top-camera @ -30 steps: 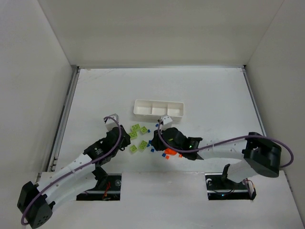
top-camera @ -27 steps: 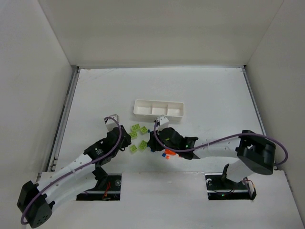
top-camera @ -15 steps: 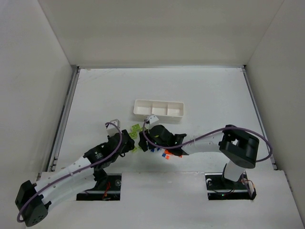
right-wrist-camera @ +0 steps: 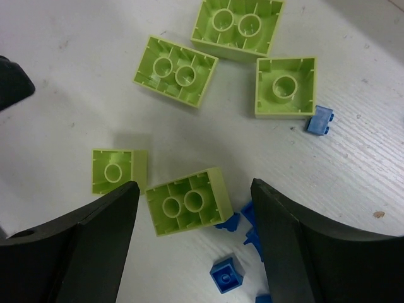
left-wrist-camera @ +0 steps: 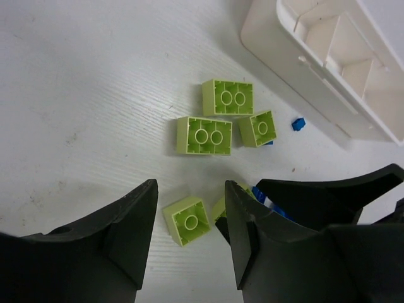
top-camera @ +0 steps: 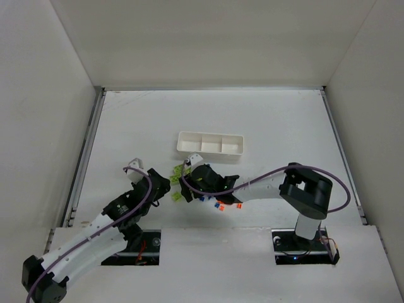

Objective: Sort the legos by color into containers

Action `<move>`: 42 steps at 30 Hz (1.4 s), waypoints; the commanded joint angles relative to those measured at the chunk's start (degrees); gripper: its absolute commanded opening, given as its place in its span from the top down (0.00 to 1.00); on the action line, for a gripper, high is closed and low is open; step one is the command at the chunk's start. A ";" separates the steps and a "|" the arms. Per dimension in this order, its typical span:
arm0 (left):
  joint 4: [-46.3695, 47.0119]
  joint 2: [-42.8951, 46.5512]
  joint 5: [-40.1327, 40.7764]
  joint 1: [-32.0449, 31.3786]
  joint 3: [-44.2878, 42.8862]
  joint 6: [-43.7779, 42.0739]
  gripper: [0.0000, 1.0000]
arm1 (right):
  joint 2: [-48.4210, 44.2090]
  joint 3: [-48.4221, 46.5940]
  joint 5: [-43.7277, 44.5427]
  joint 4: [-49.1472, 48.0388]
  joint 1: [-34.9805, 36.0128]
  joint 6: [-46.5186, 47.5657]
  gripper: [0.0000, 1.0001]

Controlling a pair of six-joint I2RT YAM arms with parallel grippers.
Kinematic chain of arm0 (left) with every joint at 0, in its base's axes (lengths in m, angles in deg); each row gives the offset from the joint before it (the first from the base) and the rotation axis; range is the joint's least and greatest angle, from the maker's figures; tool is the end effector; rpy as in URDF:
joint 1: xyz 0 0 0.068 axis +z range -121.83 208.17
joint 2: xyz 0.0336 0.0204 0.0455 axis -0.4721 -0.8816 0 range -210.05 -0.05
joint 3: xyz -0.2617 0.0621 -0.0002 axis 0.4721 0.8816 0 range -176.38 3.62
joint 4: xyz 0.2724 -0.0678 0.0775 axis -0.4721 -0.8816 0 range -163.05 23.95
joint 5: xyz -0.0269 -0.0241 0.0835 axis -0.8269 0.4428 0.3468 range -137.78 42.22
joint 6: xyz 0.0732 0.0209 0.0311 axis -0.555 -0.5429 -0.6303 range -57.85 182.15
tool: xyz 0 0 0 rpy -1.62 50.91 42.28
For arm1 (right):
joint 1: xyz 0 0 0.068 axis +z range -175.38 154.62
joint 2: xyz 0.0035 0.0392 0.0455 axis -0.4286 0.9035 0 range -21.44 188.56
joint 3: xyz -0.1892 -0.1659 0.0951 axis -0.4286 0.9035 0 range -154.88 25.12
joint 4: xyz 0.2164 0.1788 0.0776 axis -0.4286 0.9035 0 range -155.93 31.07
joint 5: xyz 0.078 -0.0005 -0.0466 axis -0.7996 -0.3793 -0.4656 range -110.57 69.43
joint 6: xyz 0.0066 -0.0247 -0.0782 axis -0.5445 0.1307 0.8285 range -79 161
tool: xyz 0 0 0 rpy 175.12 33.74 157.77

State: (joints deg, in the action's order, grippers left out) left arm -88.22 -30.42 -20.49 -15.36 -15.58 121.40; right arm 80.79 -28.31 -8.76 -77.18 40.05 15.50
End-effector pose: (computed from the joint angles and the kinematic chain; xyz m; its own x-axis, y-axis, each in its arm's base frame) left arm 0.1629 -0.1096 0.1745 -0.4911 -0.5868 -0.6438 -0.1715 0.7898 -0.5890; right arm 0.1865 0.3728 0.1112 -0.5829 -0.2616 -0.7693 -0.6335 0.7392 0.2286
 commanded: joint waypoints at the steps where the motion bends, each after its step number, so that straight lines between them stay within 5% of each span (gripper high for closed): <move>1: -1.73 0.84 -0.39 1.91 0.66 6.50 0.56 | 1.56 -3.78 0.67 2.89 1.32 2.73 0.23; 9: -2.52 0.22 -1.01 2.18 1.45 5.71 0.56 | 3.85 -5.98 2.25 6.32 2.29 3.52 0.25; 19: -5.24 -1.19 -3.72 0.16 0.39 3.25 0.47 | -1.14 -3.01 3.57 3.26 2.47 0.80 0.47; 28: -1.91 -7.33 -7.78 -3.70 -0.48 1.66 0.42 | -9.50 2.36 2.07 -0.62 -1.57 -1.84 0.47; 42: 2.66 -20.34 -1.45 -11.44 -2.86 1.31 0.43 | -21.38 4.30 3.65 -1.59 -23.88 -2.89 0.47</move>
State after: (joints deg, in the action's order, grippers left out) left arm -86.78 -48.95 -25.00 -25.87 -16.33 120.46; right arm 58.98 -23.76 -7.03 -76.61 21.45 13.62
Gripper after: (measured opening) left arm 0.575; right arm 0.596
